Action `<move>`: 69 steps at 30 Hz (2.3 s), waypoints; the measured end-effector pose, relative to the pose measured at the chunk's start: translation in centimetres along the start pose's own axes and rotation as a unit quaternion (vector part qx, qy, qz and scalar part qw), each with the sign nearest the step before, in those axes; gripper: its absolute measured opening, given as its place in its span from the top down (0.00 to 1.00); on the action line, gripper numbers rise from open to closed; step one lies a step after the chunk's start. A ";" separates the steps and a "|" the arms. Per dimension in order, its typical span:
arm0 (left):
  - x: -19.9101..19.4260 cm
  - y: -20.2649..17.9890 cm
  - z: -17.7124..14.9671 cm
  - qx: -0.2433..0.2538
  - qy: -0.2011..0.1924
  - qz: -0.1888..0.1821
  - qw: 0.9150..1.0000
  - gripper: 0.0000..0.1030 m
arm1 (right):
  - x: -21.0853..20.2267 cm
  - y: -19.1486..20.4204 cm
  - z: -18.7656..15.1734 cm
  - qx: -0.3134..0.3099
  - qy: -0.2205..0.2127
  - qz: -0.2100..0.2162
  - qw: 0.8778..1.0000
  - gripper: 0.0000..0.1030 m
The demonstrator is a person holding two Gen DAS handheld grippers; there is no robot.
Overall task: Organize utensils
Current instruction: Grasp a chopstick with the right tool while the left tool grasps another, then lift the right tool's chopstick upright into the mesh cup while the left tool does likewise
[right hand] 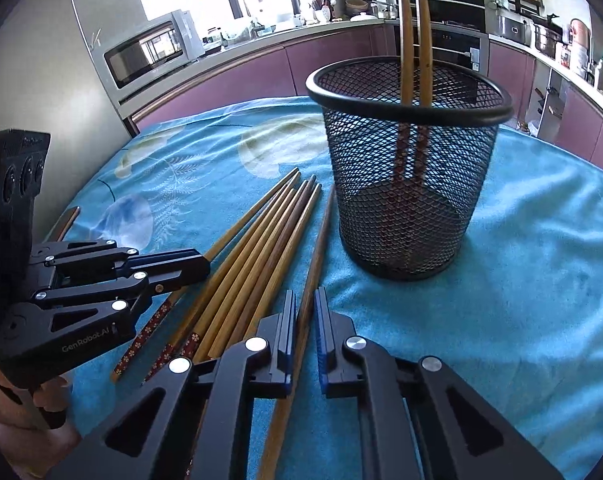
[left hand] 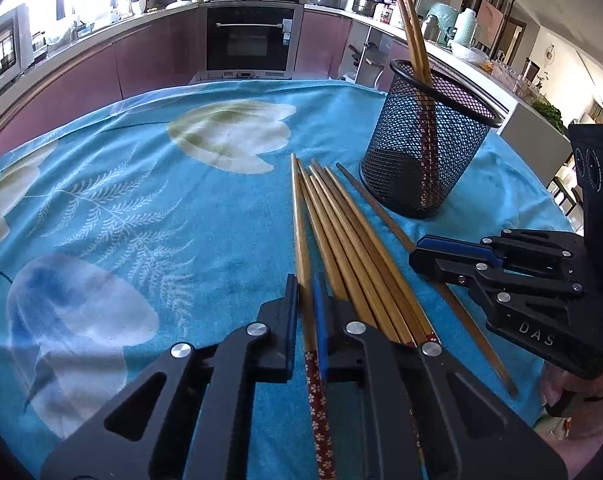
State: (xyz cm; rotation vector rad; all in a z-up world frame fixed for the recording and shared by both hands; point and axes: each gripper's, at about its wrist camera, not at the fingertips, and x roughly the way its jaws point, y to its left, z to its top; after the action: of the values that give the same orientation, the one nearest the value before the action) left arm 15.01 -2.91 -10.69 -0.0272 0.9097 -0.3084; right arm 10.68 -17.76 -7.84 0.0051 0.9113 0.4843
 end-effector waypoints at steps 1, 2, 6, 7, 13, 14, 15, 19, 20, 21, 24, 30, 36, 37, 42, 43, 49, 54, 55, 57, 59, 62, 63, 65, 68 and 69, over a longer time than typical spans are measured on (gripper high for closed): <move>-0.2 0.1 0.0 -0.003 -0.002 -0.002 1.000 0.92 | -0.1 -0.1 0.0 0.004 -0.002 0.003 1.000 0.94; -0.4 0.1 -0.1 -0.004 -0.004 -0.005 1.000 0.92 | -0.3 -0.2 0.0 0.007 -0.005 0.008 1.000 0.94; -1.2 0.0 -0.5 -0.002 -0.006 -0.016 1.000 0.92 | -1.2 -0.1 -0.1 0.007 -0.015 0.023 1.000 0.94; -1.3 0.0 -0.6 -0.001 -0.006 -0.018 1.000 0.92 | -1.4 0.1 -0.1 0.004 -0.016 0.031 0.999 0.94; -1.2 -0.3 -1.2 0.012 0.005 -0.028 1.000 0.92 | -0.9 1.1 -0.3 -0.018 0.002 0.052 0.999 0.94; -1.1 -0.3 -1.3 0.016 0.007 -0.027 0.999 0.92 | -0.7 1.2 -0.3 -0.020 0.007 0.051 0.998 0.94; -1.0 -0.3 -1.3 0.022 0.009 -0.026 0.999 0.92 | -0.4 1.2 -0.3 -0.022 0.011 0.049 0.999 0.94; -0.6 -0.2 -0.9 0.031 0.014 -0.022 0.999 0.90 | 0.0 1.0 0.0 -0.022 0.015 0.038 0.999 0.91; -0.4 -0.1 -0.9 0.031 0.015 -0.020 0.999 0.90 | 0.1 0.9 0.0 -0.021 0.018 0.036 0.999 0.91; -0.3 -0.1 -0.8 0.033 0.016 -0.019 0.999 0.90 | 0.3 0.8 0.0 -0.020 0.022 0.037 0.999 0.91; 0.1 0.0 -0.4 0.036 0.019 -0.024 0.999 0.90 | 0.6 0.5 0.1 -0.022 0.025 0.038 0.999 0.92; 0.9 0.1 0.4 0.033 0.022 -0.028 0.999 0.89 | 0.9 0.5 0.4 -0.022 0.023 0.038 0.999 0.93; 0.6 0.2 0.5 0.021 0.017 -0.025 0.999 0.93 | -0.7 0.3 0.3 -0.021 0.002 0.047 0.999 0.94; 0.4 0.2 0.5 0.021 0.014 -0.025 0.999 0.93 | -1.1 0.3 0.3 -0.022 -0.004 0.049 0.999 0.94; -1.5 0.1 0.7 0.020 -0.007 -0.027 0.999 0.93 | -3.0 0.3 0.5 -0.028 -0.028 0.055 0.998 0.94; -1.9 0.0 0.8 0.020 -0.012 -0.029 0.999 0.93 | -3.5 0.3 0.6 -0.028 -0.034 0.056 0.997 0.94; -4.5 -0.7 1.6 0.025 -0.043 -0.041 0.998 0.93 | -6.0 0.0 1.1 -0.028 -0.069 0.063 0.995 0.94; -6.8 -1.4 2.3 0.028 -0.067 -0.065 0.995 0.93 | -8.1 -0.5 1.9 -0.025 -0.101 0.066 0.992 0.94; -7.2 -1.6 2.5 0.029 -0.072 -0.069 0.995 0.93 | -8.6 -0.6 2.1 -0.024 -0.109 0.067 0.992 0.94; -8.2 -1.8 2.8 0.031 -0.082 -0.079 0.993 0.93 | -9.5 -0.9 2.5 -0.023 -0.122 0.068 0.990 0.94; -9.2 -2.0 3.2 0.032 -0.094 -0.087 0.991 0.93 | -10.4 -1.2 2.9 -0.021 -0.133 0.072 0.988 0.94; -10.6 -2.2 4.0 0.030 -0.111 -0.108 0.987 0.93 | -11.6 -1.6 3.8 -0.023 -0.151 0.072 0.986 0.94; -11.0 -2.3 4.3 0.029 -0.118 -0.112 0.986 0.93 | -11.9 -1.8 4.1 -0.023 -0.157 0.072 0.985 0.94; -11.7 -2.5 5.0 0.028 -0.131 -0.117 0.984 0.93 | -12.5 -2.0 4.8 -0.025 -0.167 0.072 0.983 0.94; -12.5 -2.7 6.3 0.026 -0.150 -0.119 0.981 0.93 | -13.4 -2.3 5.9 -0.031 -0.183 0.069 0.980 0.94; -12.7 -2.8 6.7 0.025 -0.155 -0.119 0.980 0.93 | -13.7 -2.4 6.3 -0.032 -0.187 0.068 0.979 0.94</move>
State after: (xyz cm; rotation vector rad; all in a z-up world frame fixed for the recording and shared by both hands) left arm 12.30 -2.86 3.68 -0.1346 0.5889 -0.5352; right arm 9.41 -24.19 5.93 0.0982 0.5266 0.6166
